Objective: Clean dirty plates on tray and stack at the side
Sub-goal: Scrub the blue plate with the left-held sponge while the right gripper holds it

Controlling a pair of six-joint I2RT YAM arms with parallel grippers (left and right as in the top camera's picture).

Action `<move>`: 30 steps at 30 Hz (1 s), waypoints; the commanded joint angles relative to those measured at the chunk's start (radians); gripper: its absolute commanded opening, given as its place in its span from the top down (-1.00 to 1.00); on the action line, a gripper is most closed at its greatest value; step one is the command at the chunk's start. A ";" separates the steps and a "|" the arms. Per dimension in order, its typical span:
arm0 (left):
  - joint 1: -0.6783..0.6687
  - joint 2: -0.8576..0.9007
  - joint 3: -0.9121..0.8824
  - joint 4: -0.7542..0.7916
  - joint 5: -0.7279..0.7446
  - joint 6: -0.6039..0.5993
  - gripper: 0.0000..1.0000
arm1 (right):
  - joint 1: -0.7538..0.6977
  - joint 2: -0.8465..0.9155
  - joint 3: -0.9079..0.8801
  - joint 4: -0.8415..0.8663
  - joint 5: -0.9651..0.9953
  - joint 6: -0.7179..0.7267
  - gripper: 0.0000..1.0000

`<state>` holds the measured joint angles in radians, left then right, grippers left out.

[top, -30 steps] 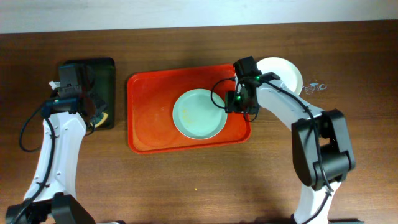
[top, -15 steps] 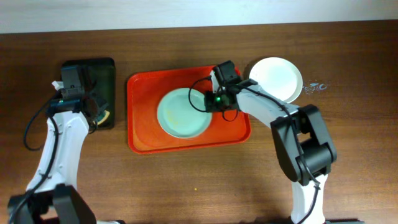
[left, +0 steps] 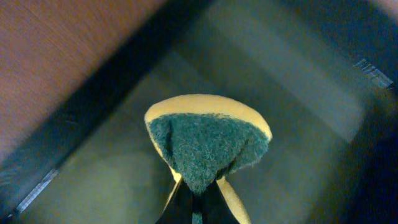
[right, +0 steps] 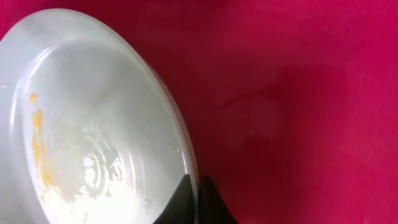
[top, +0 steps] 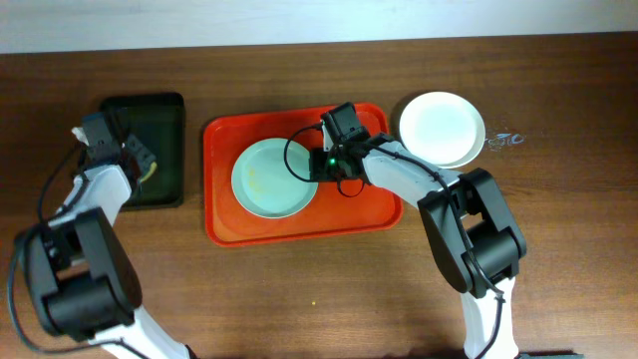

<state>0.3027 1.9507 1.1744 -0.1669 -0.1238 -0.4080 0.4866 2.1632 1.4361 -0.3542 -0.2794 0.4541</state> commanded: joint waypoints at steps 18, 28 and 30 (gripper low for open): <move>-0.082 -0.497 0.017 -0.361 0.376 0.027 1.00 | 0.017 0.087 -0.031 -0.034 -0.013 0.007 0.92; -0.449 -0.161 -0.011 -0.237 0.359 -0.048 1.00 | 0.017 0.087 -0.028 -0.050 -0.032 0.007 0.92; -0.466 -0.095 -0.011 -0.226 0.360 -0.049 1.00 | 0.017 0.087 -0.028 -0.048 -0.031 0.007 0.92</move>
<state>-0.1497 1.7947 1.1713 -0.4046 0.2359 -0.4316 0.4877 2.1715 1.4475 -0.3679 -0.3172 0.4603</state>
